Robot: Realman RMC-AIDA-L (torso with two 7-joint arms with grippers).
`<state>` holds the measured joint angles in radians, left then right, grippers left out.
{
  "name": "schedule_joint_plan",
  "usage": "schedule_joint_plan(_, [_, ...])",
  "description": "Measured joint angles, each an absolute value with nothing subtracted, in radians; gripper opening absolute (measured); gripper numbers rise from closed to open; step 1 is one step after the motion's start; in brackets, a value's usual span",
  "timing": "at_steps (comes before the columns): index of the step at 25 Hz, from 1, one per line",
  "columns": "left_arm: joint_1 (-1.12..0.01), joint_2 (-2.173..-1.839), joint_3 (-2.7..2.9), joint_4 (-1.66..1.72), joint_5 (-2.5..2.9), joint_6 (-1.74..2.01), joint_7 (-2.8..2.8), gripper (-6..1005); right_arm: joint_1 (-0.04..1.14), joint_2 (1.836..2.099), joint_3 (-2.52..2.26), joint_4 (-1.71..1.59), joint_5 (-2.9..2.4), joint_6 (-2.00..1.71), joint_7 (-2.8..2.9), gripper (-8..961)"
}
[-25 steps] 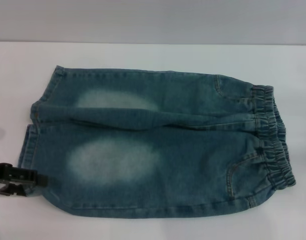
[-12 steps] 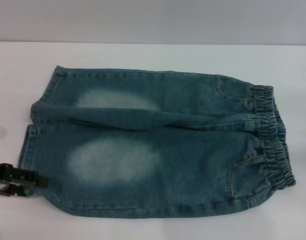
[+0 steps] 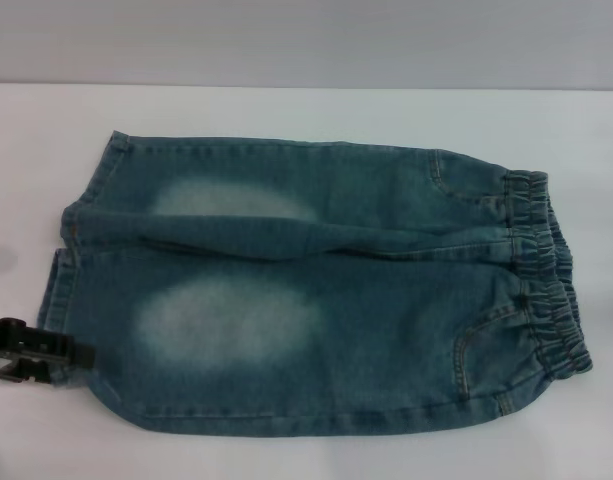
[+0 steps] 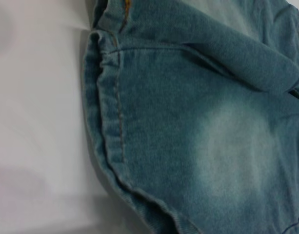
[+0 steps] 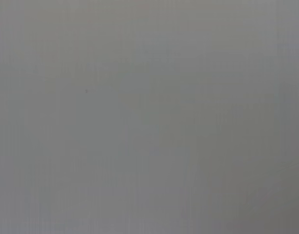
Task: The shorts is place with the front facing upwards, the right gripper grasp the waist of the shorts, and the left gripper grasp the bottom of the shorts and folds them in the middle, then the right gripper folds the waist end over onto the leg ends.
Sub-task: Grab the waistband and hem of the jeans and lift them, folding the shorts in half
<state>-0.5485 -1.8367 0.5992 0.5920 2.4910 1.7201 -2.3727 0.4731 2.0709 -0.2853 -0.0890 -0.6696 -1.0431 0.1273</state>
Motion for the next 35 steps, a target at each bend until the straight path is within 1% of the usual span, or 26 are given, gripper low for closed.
schedule_joint_plan(10, [-0.564, -1.831, 0.6, 0.588, 2.491, 1.715, -2.372, 659, 0.478, 2.069, -0.284, -0.089, -0.666, -1.043, 0.128, 820])
schedule_joint_plan(15, [-0.566, -1.828, 0.6, 0.588, 2.491, 1.719, -2.372, 450, 0.482, 2.069, -0.284, -0.089, -0.666, -1.042, 0.129, 820])
schedule_joint_plan(35, [-0.591, -1.828, 0.605, 0.587, 2.491, 1.707, -2.373, 449, 0.48, 2.069, -0.285, -0.089, -0.672, -1.041, 0.135, 822])
